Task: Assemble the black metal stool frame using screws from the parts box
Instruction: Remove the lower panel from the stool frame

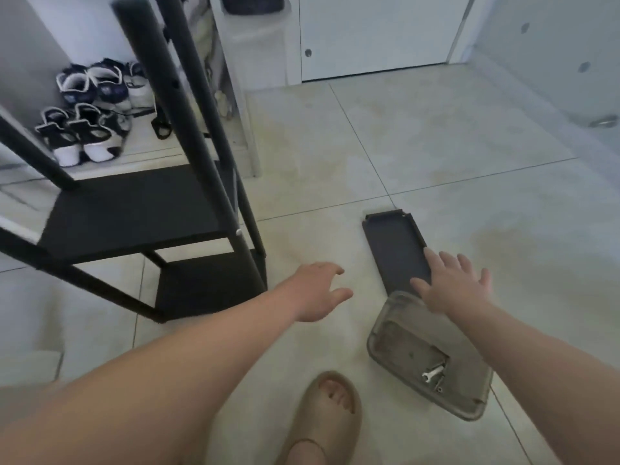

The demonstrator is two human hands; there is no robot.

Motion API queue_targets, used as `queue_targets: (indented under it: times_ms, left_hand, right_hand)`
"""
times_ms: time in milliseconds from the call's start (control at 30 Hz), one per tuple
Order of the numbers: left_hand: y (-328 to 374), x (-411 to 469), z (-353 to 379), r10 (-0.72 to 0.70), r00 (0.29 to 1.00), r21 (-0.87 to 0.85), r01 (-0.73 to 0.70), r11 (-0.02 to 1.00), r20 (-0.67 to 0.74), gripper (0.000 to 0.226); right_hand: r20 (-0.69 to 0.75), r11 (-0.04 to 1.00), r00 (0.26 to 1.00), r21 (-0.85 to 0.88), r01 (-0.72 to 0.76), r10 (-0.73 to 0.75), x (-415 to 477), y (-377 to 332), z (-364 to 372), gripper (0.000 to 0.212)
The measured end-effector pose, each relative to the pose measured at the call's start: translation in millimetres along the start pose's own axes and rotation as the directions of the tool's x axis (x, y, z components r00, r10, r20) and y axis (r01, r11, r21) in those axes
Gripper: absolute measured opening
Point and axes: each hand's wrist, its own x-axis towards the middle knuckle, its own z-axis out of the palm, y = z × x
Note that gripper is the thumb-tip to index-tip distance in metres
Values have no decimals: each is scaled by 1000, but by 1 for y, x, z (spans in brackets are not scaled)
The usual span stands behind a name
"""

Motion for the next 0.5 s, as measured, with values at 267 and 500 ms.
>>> queue_targets:
  times_ms: [267, 500]
  left_hand:
    - [24, 133, 87, -110, 988, -298, 138, 945, 110, 65]
    - [19, 215, 132, -189, 964, -488, 257, 834, 184, 71]
  right_hand:
    - [50, 997, 997, 59, 50, -53, 121, 56, 56, 68]
    - [143, 971, 989, 239, -3, -32, 197, 80, 101, 70]
